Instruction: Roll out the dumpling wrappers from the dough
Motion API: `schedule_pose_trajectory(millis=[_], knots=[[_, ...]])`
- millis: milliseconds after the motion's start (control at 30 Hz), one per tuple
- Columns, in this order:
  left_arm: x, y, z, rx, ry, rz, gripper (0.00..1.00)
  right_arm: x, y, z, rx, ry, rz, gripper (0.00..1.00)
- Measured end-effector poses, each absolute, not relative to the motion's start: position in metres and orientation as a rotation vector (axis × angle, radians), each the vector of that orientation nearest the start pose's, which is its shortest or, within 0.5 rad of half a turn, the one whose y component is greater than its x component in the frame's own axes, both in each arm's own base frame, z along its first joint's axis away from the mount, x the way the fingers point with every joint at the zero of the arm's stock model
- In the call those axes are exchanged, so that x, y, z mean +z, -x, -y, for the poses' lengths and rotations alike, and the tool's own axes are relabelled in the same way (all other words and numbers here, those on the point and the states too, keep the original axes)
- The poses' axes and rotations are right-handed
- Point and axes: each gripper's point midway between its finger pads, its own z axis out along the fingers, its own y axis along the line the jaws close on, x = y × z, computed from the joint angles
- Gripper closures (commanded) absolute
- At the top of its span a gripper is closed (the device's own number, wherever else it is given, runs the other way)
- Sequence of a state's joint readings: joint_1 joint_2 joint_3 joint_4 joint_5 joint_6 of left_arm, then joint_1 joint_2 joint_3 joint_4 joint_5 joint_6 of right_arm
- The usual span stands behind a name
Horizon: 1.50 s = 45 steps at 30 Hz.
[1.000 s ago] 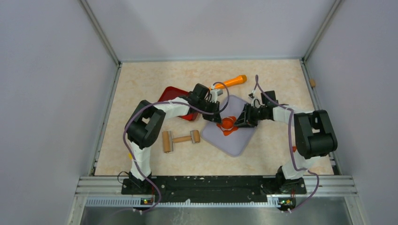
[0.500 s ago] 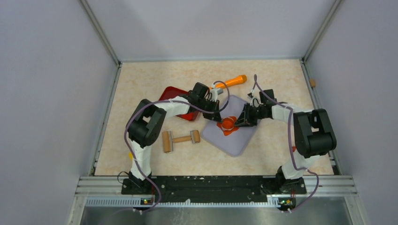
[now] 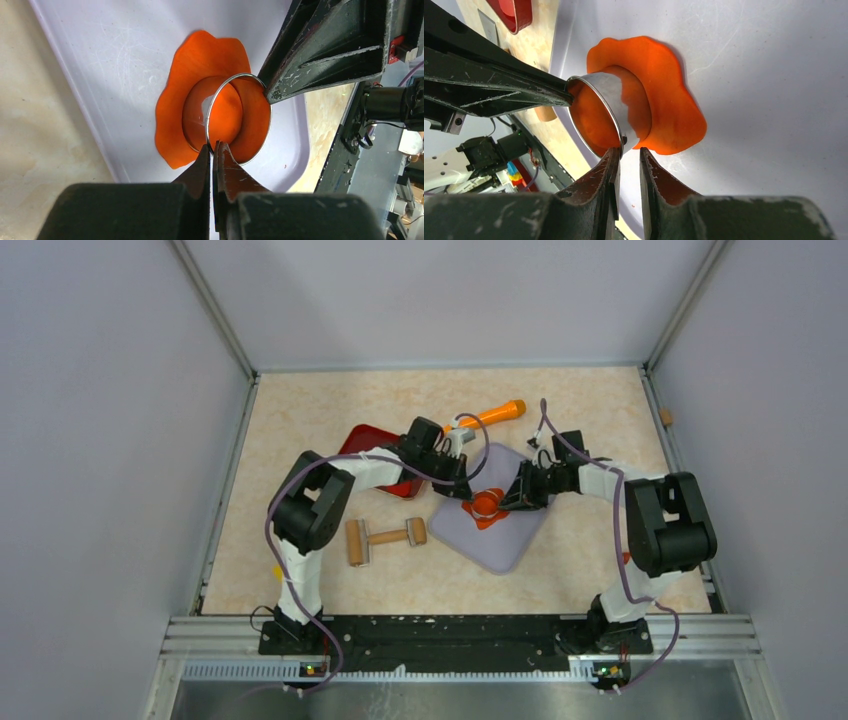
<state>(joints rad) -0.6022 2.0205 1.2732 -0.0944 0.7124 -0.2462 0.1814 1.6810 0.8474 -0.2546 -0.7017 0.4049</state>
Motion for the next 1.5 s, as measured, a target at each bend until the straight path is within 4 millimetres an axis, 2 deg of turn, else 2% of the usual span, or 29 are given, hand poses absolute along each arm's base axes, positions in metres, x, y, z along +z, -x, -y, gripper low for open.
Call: schedule_pose_trajectory(millis=[333,567,1100,1500], knots=[[0.0499,-0.3085,0.3595,-1.27,-0.82,-2.285,1.0,0.042,-0.2865,-0.1843,1.124,-0.035,-2.675,0.8],[0.0466,-0.3076,0.3582,-1.259,-0.843,-2.206,1.0,0.0375,-0.2839,-0.1906,1.057,0.023,-2.646,0.81],[0.0431,-0.3116,0.3615,-1.233,-0.883,-2.149,1.0,0.0371,-0.2848,-0.1894,1.021,0.041,-2.627,0.98],[0.0437,-0.3142,0.3652,-1.09,-0.923,-2.044,1.0,0.0378,-0.2853,-0.1908,0.983,0.063,-2.627,1.0]])
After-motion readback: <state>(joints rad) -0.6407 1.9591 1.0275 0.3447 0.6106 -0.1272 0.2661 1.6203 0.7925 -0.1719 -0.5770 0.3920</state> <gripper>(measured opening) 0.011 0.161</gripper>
